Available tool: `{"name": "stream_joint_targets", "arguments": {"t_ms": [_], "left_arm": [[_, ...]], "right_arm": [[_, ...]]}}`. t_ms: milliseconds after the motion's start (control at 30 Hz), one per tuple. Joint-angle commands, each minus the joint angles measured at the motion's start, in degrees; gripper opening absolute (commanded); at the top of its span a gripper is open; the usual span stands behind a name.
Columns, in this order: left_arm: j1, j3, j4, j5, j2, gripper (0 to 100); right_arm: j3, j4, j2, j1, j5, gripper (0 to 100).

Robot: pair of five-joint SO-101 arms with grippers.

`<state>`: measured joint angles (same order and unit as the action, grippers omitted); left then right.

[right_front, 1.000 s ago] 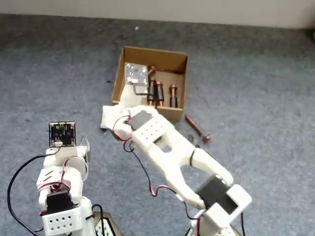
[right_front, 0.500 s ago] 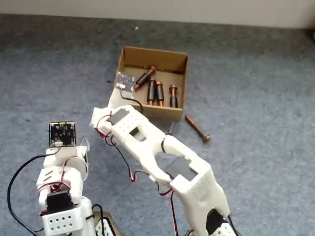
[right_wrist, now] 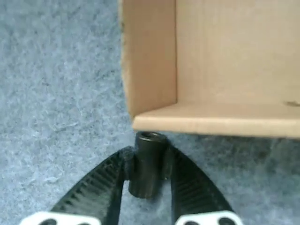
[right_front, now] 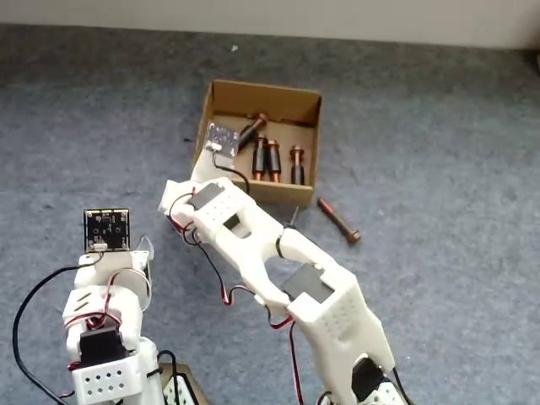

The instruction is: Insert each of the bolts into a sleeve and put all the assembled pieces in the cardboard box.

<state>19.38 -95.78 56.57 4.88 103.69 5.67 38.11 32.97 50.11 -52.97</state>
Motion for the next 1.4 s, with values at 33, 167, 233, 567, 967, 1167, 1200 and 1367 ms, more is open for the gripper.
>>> {"name": "stream_joint_targets", "arguments": {"t_ms": [33,167,233,567,967,1167,1200,1367], "left_arm": [[0.7,1.3,0.1,0.2,0.6,17],[0.7,1.3,0.0,0.2,0.6,17],[0.7,1.3,-0.1,0.2,0.6,17],[0.7,1.2,-0.2,0.3,0.6,17],[0.7,0.8,-0.2,0.4,0.6,17],[0.7,0.8,-0.1,0.4,0.6,17],[0.7,0.8,-0.1,0.4,0.6,17],[0.7,0.8,-0.1,0.4,0.6,17]], "right_arm": [[1.7,-0.7,-1.3,-0.8,-0.5,1.9],[2.2,6.5,-1.5,-1.3,-0.3,1.9],[3.2,9.8,-2.1,-1.3,3.5,1.9],[4.1,25.4,-11.7,-1.4,24.7,1.9],[-0.9,36.1,-11.7,-3.8,34.7,2.3],[-9.1,30.6,-11.7,-3.1,34.8,10.4],[-9.5,30.6,-11.7,-3.1,34.8,12.1],[-10.2,30.6,-11.6,-2.5,34.5,12.3]]}}
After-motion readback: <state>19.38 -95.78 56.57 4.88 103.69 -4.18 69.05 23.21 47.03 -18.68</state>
